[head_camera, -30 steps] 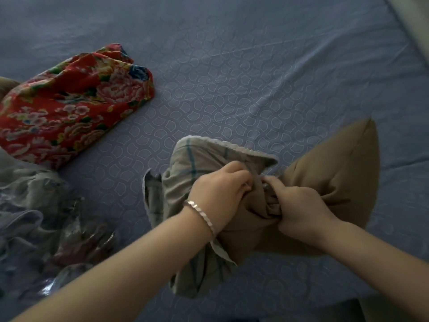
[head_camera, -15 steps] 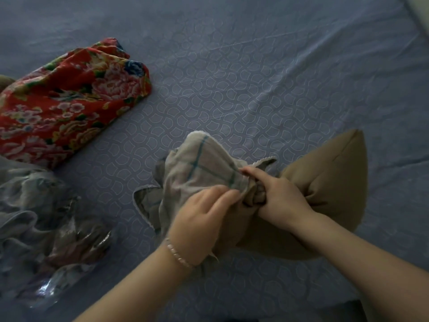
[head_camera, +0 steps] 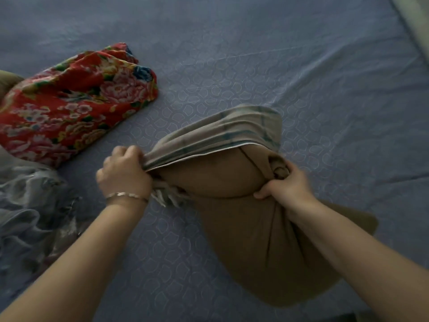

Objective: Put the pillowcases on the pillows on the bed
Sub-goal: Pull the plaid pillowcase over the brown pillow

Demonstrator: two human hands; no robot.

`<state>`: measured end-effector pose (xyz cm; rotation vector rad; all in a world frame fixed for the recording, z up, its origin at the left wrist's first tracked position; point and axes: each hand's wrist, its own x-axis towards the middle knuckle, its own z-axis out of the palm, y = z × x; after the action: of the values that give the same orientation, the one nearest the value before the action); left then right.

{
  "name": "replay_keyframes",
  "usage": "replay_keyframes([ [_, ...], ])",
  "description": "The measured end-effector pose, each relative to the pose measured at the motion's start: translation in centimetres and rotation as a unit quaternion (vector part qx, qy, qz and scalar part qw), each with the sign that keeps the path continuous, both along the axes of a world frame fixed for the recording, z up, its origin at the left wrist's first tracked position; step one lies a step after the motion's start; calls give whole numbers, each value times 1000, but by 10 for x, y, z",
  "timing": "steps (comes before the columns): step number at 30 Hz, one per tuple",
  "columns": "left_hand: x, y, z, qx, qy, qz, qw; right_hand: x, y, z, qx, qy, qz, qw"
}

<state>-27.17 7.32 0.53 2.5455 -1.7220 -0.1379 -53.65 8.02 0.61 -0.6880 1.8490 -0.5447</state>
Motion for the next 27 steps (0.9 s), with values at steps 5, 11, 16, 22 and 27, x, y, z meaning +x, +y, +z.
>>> replay_keyframes([
  [5,-10,28,-33,-8,125,-54,991,17,15,-21,21,-45,-124,991],
  [11,-16,88,-64,34,18,-411,911,40,23,-54,94,-78,-254,959],
  [16,-9,52,-58,317,95,-56,942,66,25,-80,104,-28,-50,993],
  [22,-62,5,-72,170,159,-164,959,44,17,-83,57,41,218,973],
  [27,-73,-6,-97,201,183,-139,952,-3,41,-88,92,210,496,838],
])
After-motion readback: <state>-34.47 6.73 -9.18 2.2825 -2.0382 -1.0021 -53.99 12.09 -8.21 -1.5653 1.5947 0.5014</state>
